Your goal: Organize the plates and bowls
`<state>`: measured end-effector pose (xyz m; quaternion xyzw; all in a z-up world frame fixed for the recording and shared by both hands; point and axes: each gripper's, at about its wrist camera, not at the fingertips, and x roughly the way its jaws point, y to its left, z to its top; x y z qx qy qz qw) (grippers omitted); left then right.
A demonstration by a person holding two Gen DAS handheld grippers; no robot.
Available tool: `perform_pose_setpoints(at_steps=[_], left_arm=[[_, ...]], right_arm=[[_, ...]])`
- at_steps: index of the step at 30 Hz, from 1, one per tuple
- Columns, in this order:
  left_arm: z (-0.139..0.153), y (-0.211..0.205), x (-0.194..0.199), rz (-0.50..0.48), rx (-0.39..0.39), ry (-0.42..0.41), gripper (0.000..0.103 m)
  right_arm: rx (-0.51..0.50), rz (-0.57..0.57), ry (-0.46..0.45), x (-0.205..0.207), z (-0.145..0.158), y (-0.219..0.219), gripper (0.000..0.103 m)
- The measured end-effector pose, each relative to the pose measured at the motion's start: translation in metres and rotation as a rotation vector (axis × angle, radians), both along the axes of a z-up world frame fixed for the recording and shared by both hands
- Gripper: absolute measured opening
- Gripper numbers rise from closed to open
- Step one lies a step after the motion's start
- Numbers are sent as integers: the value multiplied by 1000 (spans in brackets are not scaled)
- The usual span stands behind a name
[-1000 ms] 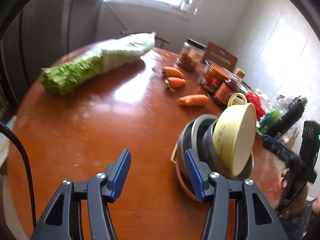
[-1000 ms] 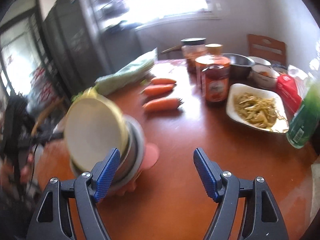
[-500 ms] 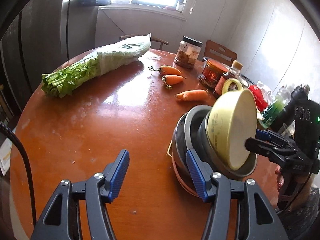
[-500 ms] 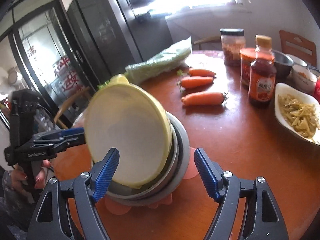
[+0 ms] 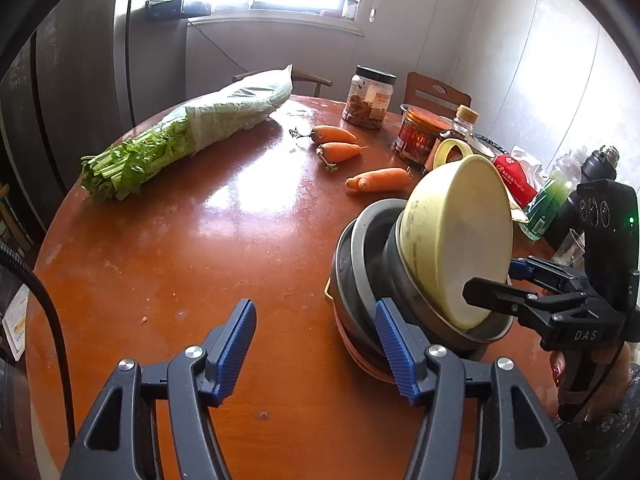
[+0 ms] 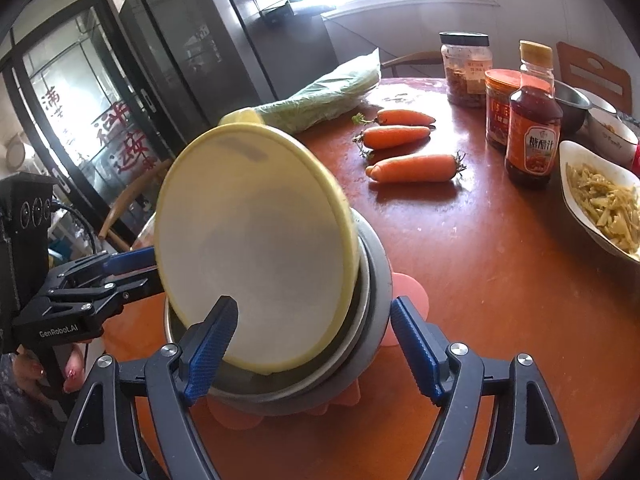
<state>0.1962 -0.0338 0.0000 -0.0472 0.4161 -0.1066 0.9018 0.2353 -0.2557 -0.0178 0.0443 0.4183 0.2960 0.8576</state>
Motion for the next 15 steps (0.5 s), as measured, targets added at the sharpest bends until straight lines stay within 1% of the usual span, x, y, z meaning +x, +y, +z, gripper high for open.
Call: perform_pose_setpoints(at_steps=[4, 6, 11, 15], left_arm=[[2, 1, -6, 10, 9, -11, 64], [3, 0, -10, 17, 18, -20, 66], [13, -5, -22, 14, 46, -56, 72], [21, -13, -35, 25, 78, -93, 78]], right_arm=[[4, -9, 0, -2, -1, 0, 81], [9, -27, -14, -5, 3, -3, 81], [-19, -96, -112, -23, 23, -9, 82], [-3, -142, -191, -50, 40, -14, 83]])
